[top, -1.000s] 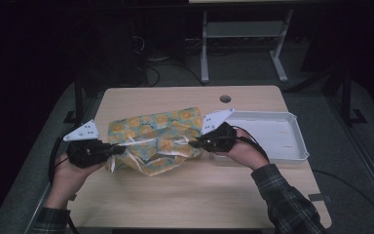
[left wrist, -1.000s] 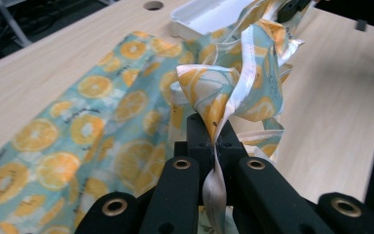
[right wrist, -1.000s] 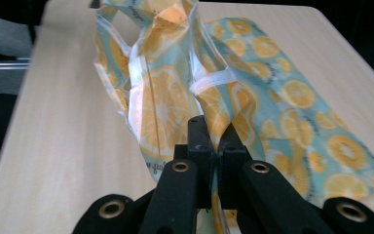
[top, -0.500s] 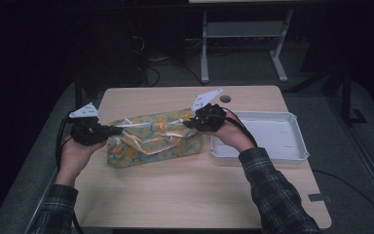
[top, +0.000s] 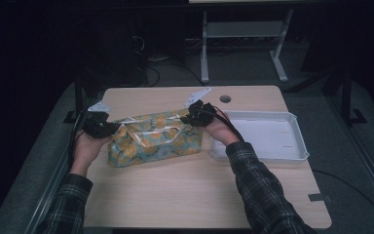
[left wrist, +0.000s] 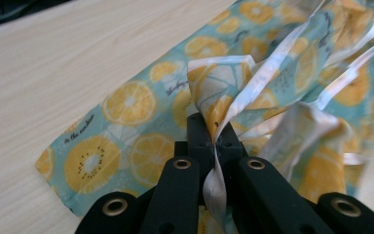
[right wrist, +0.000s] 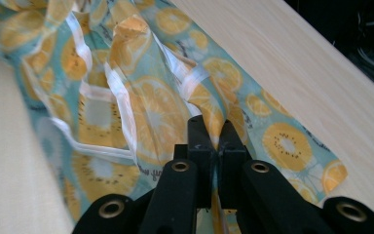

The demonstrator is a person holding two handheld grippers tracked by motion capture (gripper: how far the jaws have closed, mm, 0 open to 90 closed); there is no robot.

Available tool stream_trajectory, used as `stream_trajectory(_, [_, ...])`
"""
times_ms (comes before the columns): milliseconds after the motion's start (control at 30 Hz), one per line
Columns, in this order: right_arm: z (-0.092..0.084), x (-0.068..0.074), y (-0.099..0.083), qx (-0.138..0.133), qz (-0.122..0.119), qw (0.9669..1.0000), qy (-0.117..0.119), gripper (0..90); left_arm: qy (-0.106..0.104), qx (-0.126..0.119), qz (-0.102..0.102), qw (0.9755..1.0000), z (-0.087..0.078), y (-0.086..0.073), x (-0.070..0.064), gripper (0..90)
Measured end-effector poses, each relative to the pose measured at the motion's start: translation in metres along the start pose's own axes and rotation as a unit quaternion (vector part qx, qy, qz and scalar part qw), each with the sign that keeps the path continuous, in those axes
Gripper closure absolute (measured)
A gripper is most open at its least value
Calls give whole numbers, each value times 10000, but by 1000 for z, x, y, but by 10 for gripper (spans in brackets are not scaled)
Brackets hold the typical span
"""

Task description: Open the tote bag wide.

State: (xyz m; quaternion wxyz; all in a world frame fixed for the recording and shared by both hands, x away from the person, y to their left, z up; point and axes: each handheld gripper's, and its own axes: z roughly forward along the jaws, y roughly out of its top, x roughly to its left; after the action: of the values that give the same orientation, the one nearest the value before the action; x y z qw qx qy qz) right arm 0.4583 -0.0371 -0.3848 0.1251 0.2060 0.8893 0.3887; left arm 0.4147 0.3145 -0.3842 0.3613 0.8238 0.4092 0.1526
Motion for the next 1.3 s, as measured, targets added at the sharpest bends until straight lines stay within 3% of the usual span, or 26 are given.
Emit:
stream_trajectory(133, [17,-6,-5,184,173,9997,-67,872,70,272,-50,9996,17,-4,4,889])
stream_trajectory(333, [39,-8,-13,524,227,9983,-102,872,96,664,-139,9977,36,-12,10,889])
stream_trajectory(533, [53,-7,-20,878,198,9959,-71,872,61,968,-1,9953,46,-17,7,889])
stream_trajectory(700, [50,-3,-22,988,136,9950,3,869,-98,996,-60,9950,45,-25,3,889])
stream_trajectory(900, [41,10,-25,1106,-7,9938,64,868,-170,1093,95,9938,37,-25,-7,889])
stream_trajectory(1033, [34,18,-29,1145,-201,9932,107,867,-271,1157,115,9928,30,-25,-14,889])
stream_trajectory(1300, [12,37,-41,1150,-332,9925,250,866,-575,1151,102,9916,15,-36,-36,889])
